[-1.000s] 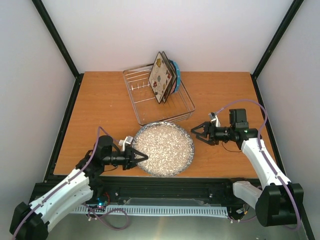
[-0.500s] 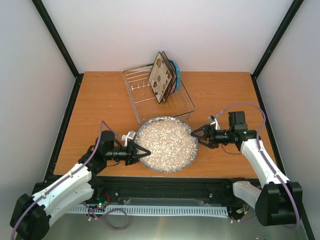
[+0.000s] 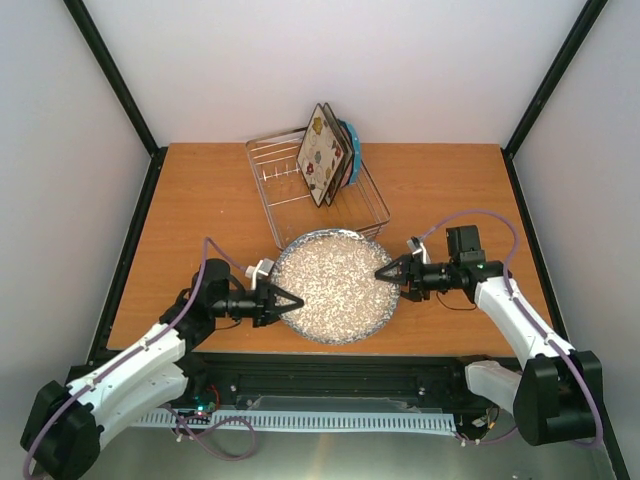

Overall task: Load the plates into the dish rack
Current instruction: Adjust the plate at the center of the board.

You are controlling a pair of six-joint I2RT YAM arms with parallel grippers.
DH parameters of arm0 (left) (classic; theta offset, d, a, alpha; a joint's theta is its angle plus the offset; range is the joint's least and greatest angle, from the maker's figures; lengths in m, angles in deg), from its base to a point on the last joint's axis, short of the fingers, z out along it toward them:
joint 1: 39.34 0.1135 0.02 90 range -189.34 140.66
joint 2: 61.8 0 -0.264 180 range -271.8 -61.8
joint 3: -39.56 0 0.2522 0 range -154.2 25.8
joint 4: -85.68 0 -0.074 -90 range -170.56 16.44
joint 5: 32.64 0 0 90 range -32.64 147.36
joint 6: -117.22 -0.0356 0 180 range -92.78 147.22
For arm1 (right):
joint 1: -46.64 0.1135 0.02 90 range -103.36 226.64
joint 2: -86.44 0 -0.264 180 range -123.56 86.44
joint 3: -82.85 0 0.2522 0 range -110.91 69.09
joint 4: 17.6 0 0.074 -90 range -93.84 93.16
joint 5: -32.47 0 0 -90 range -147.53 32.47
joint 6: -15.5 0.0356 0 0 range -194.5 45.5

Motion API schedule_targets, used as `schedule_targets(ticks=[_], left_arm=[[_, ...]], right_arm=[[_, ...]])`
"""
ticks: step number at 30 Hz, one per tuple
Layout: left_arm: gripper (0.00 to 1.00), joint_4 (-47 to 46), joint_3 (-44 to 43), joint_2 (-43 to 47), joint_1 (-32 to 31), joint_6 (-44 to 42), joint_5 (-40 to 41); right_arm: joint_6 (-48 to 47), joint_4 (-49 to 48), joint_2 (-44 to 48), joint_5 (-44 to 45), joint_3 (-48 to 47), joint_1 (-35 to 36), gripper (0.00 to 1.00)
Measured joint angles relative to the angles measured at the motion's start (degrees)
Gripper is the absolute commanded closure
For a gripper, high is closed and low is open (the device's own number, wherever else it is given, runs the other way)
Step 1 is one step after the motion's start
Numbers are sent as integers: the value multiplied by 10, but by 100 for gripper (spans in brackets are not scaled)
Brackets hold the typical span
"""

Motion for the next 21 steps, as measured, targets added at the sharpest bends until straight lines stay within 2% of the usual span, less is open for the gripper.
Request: schedule_targets(ticks=[5, 7, 9, 11, 12, 18, 21], left_arm=[[99, -14, 0, -22, 0, -1, -5], [99, -21, 0, -31, 0, -4, -6], [100, -24, 0, -37, 0, -5, -7], [99, -29, 0, -45, 0, -9, -7], [99, -30, 0, -48, 0, -10, -8], [99, -43, -1, -52, 7, -13, -21], [99, -13, -21, -60, 11, -35, -25]], right_arm=[[39, -41, -2, -7, 17, 13, 45], [55, -55, -3, -8, 20, 27, 53], [69, -69, -4, -8, 21, 40, 67], [80, -80, -5, -8, 24, 48, 88], [82, -85, -5, -8, 26, 50, 96], [89, -111, -2, -43, 31, 40, 97], [86, -102, 3, -39, 27, 40, 97]])
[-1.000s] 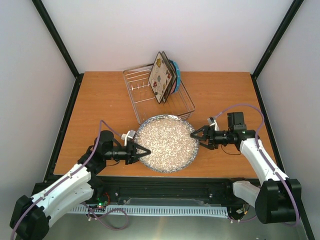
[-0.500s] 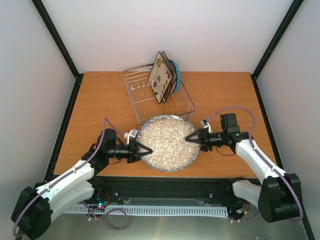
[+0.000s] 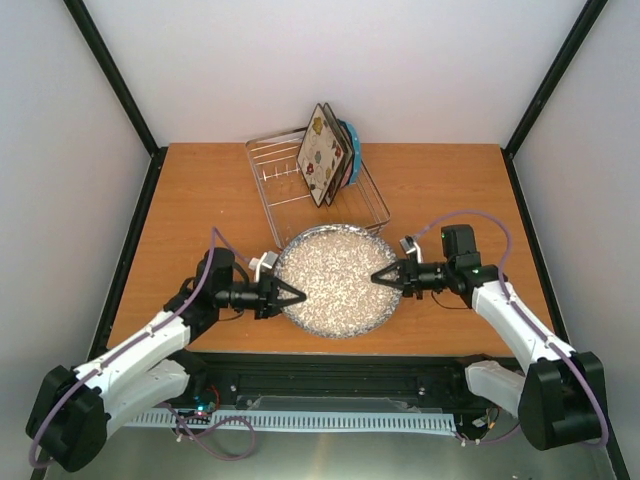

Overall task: Load the plates into the dish rack
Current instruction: Adjust the plate at the center of the board, then insert the plate into the dish rack.

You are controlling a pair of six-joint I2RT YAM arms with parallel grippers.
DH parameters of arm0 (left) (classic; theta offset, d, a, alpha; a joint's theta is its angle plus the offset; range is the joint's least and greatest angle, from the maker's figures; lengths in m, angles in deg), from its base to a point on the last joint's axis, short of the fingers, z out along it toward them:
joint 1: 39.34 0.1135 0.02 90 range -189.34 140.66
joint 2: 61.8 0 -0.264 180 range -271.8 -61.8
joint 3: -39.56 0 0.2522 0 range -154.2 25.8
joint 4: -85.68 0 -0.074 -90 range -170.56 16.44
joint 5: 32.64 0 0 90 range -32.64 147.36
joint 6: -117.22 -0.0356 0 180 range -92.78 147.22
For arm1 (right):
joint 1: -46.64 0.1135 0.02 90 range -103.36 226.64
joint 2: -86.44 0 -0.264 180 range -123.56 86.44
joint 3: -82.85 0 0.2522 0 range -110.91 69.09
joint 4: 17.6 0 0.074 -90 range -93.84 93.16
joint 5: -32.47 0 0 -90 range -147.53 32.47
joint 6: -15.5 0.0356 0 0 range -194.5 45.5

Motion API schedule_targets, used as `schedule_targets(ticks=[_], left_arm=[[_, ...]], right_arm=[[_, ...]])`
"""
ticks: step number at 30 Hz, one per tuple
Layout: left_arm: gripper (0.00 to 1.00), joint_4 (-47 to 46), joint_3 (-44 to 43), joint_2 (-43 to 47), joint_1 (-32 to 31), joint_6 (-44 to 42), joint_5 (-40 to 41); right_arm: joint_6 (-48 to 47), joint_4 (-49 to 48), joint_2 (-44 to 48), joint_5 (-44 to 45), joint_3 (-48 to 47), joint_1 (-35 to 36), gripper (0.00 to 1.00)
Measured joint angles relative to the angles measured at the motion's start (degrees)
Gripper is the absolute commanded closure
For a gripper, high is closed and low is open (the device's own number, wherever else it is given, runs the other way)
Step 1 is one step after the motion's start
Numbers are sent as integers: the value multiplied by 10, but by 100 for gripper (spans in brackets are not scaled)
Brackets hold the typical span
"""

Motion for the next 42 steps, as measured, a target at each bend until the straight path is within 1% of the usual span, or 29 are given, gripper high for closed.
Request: schedule_targets(ticks=[1, 2, 4, 5, 6, 7, 8, 9, 10, 13, 17, 20, 22, 24, 27, 32, 37, 39, 42], left_arm=[[99, 18, -13, -5, 2, -11, -2], [95, 44, -35, -11, 7, -28, -6], [81, 91, -87, -27, 19, -68, -14], [71, 107, -108, -32, 25, -83, -17], [54, 125, -138, -40, 32, -103, -18], [48, 139, -160, -45, 38, -120, -12], [45, 149, -185, -52, 46, -136, -5], [39, 154, -205, -60, 51, -147, -3], [35, 162, -230, -67, 57, -160, -2], [26, 181, -302, -89, 84, -197, -2], [10, 196, -386, -121, 150, -232, -3], [1, 200, -415, -126, 201, -240, 5], [0, 205, -423, -124, 234, -241, 19], [0, 219, -425, -118, 263, -241, 50], [0, 241, -416, -102, 284, -238, 104], [0, 275, -372, -62, 291, -233, 187], [0, 289, -345, -64, 291, -230, 216], [0, 297, -337, -66, 291, -229, 224], [0, 298, -334, -75, 291, -229, 235]], right_arm=[[0, 4, 5, 3, -3, -1, 97], [4, 6, 13, 6, -8, -2, 97], [19, 9, 39, 15, -28, -5, 97], [28, 10, 52, 23, -43, -6, 97], [34, 12, 61, 30, -57, -6, 97], [43, 16, 69, 39, -79, -5, 97], [48, 18, 74, 47, -101, -2, 97], [49, 23, 75, 63, -130, 4, 97], [48, 33, 74, 80, -155, 9, 97], [42, 67, 54, 114, -236, 13, 97], [21, 98, 8, 160, -339, 16, 97], [12, 99, -32, 196, -388, 16, 97], [12, 100, -67, 222, -418, 16, 97], [10, 100, -113, 252, -454, 20, 97], [-5, 103, -185, 317, -515, 36, 97], [-68, 118, -283, 446, -624, 102, 97], [-144, 136, -373, 543, -754, 178, 97], [-188, 160, -414, 582, -829, 208, 97], [-244, 163, -449, 629, -893, 238, 97]])
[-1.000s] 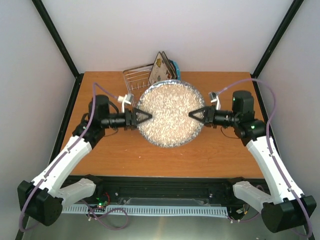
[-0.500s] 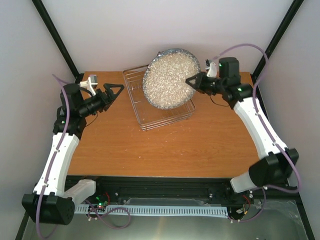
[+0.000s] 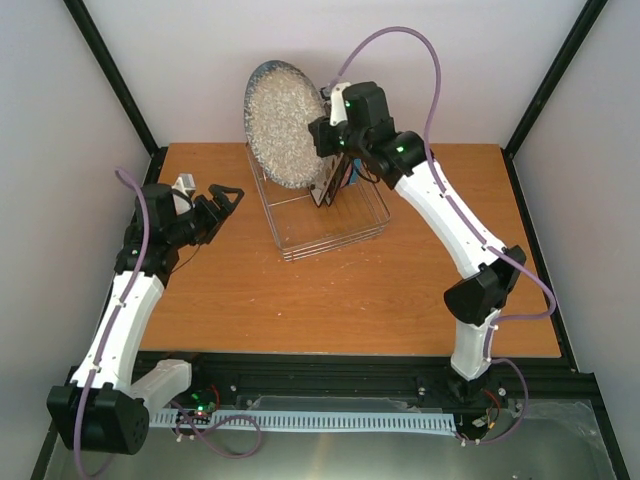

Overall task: Load the plates into the dish rack
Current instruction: Insert the plate into the dish rack.

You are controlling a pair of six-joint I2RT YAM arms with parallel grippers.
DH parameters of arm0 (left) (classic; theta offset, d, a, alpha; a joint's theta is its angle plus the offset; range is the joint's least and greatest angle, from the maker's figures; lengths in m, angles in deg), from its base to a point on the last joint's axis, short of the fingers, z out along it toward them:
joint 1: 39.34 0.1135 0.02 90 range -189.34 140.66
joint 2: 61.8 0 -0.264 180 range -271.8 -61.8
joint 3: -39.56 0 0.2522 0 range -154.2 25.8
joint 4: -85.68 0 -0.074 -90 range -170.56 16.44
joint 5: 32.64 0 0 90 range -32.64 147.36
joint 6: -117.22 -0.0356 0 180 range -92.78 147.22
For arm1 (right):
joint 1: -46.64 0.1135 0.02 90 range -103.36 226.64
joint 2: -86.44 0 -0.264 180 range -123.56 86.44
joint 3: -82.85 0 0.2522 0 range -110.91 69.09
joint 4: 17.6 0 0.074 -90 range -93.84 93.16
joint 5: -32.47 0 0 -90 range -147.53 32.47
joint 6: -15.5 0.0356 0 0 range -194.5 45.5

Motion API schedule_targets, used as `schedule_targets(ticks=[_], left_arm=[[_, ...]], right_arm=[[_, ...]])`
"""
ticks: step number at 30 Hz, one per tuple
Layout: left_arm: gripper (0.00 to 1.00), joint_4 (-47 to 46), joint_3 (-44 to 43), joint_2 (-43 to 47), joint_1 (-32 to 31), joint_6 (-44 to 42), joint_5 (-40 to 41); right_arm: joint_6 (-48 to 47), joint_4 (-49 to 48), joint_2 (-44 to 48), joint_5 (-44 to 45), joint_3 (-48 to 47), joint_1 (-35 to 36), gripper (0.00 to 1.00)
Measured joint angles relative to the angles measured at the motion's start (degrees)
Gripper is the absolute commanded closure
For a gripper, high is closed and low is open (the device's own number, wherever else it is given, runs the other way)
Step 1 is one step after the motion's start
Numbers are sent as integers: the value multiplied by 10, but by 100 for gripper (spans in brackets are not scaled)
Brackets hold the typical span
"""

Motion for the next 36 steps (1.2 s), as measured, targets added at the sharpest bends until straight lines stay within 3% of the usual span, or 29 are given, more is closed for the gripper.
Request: schedule_targets(ticks=[17, 36], left_arm=[[0, 45, 0, 30, 3, 2, 80], [0, 76, 0, 33, 3, 2, 99]], right_arm=[[-194, -87, -80, 232, -49, 14, 97], [-138, -78, -131, 282, -47, 19, 97]])
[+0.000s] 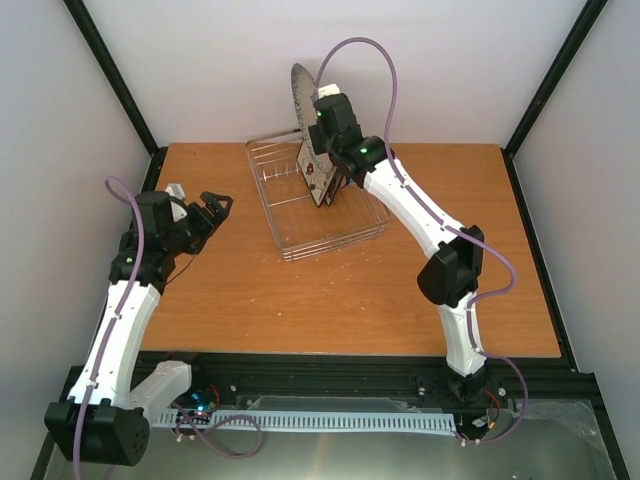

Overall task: Load the plates into the dish rack
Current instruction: Insert the plate into the dish rack.

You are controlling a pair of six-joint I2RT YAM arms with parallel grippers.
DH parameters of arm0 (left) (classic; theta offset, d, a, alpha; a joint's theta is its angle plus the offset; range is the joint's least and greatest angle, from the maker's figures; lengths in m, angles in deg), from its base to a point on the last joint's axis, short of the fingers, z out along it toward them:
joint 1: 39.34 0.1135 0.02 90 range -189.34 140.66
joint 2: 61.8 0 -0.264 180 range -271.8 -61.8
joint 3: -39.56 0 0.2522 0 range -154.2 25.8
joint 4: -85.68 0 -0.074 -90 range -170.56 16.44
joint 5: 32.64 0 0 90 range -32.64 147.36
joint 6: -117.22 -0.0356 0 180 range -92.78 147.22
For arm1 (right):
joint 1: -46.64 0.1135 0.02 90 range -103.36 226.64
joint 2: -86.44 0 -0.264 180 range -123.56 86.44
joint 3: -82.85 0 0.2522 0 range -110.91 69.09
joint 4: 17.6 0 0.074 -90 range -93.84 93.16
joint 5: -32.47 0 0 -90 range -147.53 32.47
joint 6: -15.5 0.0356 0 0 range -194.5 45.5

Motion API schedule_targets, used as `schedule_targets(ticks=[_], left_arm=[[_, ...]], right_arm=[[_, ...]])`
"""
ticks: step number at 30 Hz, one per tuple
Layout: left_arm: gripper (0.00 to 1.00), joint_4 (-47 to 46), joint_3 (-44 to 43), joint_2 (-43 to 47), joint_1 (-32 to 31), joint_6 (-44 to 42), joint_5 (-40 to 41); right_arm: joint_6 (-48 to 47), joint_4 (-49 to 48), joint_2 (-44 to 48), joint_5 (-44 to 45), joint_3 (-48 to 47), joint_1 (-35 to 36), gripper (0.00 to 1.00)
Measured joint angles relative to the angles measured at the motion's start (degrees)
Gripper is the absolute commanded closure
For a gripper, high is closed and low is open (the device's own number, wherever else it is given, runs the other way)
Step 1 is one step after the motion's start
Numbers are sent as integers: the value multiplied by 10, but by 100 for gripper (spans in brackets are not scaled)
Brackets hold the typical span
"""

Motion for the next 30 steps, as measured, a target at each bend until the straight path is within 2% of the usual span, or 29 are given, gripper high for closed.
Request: schedule_targets(ticks=[30], left_arm=[[0, 5, 0, -16, 2, -15, -1]], right_arm=[[34, 7, -9, 13, 0, 31, 97]])
